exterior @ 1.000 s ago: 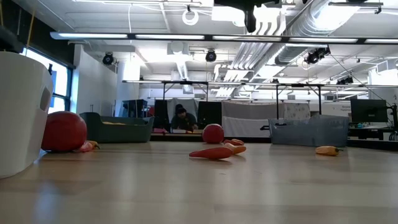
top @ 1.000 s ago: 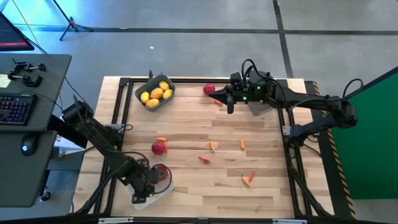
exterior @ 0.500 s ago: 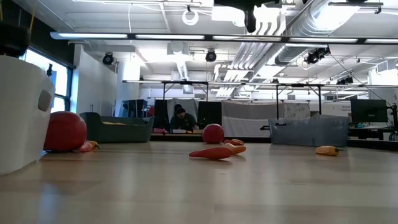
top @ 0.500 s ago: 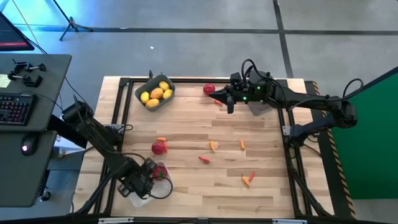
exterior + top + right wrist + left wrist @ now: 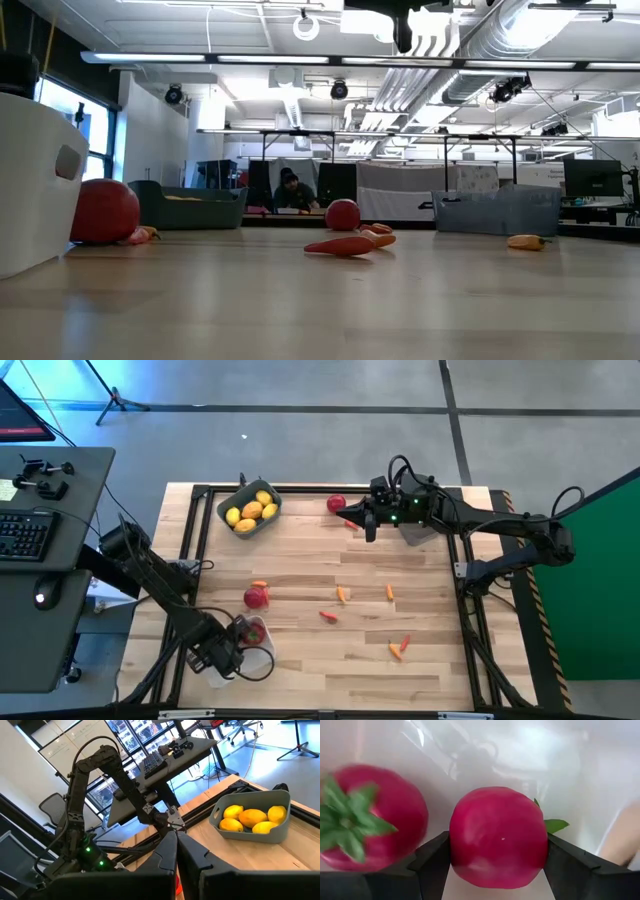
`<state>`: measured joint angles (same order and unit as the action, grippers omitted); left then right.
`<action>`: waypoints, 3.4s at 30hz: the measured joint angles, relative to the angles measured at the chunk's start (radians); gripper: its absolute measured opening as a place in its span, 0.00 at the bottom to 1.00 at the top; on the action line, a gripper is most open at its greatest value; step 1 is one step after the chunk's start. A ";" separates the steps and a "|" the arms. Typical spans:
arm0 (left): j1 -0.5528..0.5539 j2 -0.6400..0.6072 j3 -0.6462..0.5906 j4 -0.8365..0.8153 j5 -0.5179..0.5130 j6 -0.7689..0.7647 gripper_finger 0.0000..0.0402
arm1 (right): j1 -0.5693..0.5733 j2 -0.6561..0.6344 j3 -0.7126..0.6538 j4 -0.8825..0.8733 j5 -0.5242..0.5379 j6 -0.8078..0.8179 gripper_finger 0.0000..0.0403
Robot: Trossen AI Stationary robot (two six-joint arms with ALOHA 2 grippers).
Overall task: Sort produce into baskets
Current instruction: Put the red tomato into the white bin
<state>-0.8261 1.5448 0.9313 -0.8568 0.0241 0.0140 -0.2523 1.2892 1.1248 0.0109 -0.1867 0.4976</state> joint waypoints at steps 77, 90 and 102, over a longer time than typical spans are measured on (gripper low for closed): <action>0.124 -0.020 0.081 -0.022 0.252 -0.407 0.94 | 0.000 0.000 0.000 0.000 0.001 -0.041 0.00; 0.226 -0.172 0.179 -0.112 0.249 -0.594 0.94 | 0.000 0.000 0.000 0.000 0.019 -0.054 0.00; 0.264 -0.205 0.179 -0.125 0.280 -0.564 0.94 | 0.000 0.000 0.000 -0.013 0.019 -0.059 0.00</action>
<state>-0.5622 1.3396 1.1099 -0.9821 0.3042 -0.5502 -0.2526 1.2892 1.1248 -0.0025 -0.1673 0.4388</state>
